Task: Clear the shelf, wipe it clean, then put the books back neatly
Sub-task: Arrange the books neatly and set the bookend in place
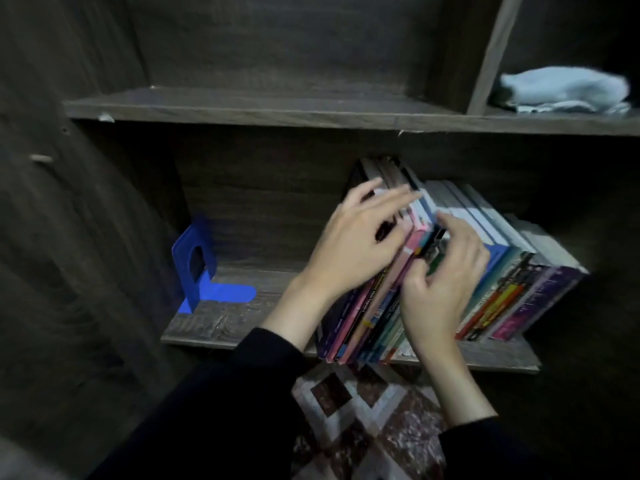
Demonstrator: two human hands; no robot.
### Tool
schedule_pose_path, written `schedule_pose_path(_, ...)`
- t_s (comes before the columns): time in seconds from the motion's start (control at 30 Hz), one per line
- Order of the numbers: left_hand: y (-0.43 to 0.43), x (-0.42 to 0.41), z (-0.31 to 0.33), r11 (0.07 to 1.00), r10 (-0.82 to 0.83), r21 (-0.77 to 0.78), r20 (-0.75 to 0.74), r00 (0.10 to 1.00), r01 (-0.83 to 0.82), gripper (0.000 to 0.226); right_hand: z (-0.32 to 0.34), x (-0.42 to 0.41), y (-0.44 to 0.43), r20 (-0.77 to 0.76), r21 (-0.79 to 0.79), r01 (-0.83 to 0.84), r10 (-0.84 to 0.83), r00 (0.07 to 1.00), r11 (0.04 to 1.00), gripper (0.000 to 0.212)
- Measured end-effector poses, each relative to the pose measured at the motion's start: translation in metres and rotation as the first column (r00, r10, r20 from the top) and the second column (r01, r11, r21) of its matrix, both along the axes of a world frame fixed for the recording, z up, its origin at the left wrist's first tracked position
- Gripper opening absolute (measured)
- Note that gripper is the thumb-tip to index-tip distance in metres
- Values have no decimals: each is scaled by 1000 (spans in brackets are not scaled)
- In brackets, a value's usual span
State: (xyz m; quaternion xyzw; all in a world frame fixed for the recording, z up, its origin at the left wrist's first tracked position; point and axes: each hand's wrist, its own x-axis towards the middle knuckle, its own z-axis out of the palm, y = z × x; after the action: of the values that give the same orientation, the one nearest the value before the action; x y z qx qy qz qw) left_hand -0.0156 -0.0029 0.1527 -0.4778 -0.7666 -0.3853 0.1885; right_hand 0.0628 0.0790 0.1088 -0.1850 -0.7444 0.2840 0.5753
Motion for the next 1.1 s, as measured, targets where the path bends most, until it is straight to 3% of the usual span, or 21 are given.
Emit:
schedule_pose_path(0.13, 4, 9, -7, 991, 64, -117, -21, 998, -66, 41, -4, 4, 3, 111, 30, 2, -6, 994, 1000, 60)
schedule_pose_path(0.33, -6, 8, -11, 993, 93, -75, 14, 996, -92, 35, 4, 11, 3, 267, 225, 125, -185, 946, 966, 64)
schedule_pose_path(0.43, -17, 8, -14, 995, 91, -44, 137, 986, -85, 37, 13, 13, 4, 296, 299, -32, -61, 953, 954, 61)
schedule_pose_path(0.53, -29, 7, -16, 992, 126, 0, 203, 971, -129, 42, 13, 13, -5, 263, 54, -398, 372, 890, 916, 63)
schedule_pose_path(0.63, -42, 5, -16, 979, 200, -16, 227, 953, -201, 50, -15, 8, -22, 187, -218, -515, 554, 812, 829, 80)
schedule_pose_path(0.7, -51, 1, -14, 974, 227, -62, 274, 935, -218, 59, -55, -2, -31, 358, -312, -548, 630, 689, 776, 96)
schedule_pose_path(0.8, -63, -3, -13, 970, 243, -75, 330, 912, -231, 63, -108, -19, -43, 565, -408, -497, 639, 522, 766, 114)
schedule_pose_path(0.93, -77, -10, -18, 958, 264, 3, 377, 888, -286, 62, -130, -36, -54, 672, -274, -417, 483, 562, 867, 116)
schedule_pose_path(1.1, -94, -13, -14, 954, 261, 49, 349, 900, -295, 60, -134, -46, -71, 658, -252, -426, 477, 582, 869, 115)
